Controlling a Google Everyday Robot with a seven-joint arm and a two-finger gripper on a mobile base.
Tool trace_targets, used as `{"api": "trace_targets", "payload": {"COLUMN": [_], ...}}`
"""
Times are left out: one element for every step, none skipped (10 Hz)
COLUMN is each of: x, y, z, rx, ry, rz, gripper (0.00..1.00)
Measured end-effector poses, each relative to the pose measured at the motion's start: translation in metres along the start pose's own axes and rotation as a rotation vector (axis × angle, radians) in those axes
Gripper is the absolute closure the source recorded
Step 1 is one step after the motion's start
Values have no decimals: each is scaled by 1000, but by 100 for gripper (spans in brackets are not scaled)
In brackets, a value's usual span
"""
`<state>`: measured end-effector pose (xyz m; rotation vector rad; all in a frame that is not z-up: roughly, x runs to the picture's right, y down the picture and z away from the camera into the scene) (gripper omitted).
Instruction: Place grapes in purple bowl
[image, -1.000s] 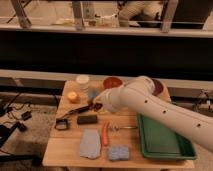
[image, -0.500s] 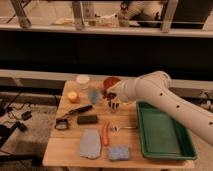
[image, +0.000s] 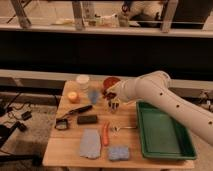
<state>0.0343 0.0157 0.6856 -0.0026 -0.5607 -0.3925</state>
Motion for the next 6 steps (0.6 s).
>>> {"api": "trace_targets", "payload": {"x": [1, 11, 27, 43, 60, 83], "y": [-1, -4, -8, -10, -11, -10], "z": [0, -1, -3, -5, -7, -10], "rx": [9, 34, 57, 75, 94, 112], "ry": [4, 14, 32, 44, 59, 88], "rz": [8, 32, 54, 76, 102, 128], "gripper": [94, 94, 94, 94, 94, 94]}}
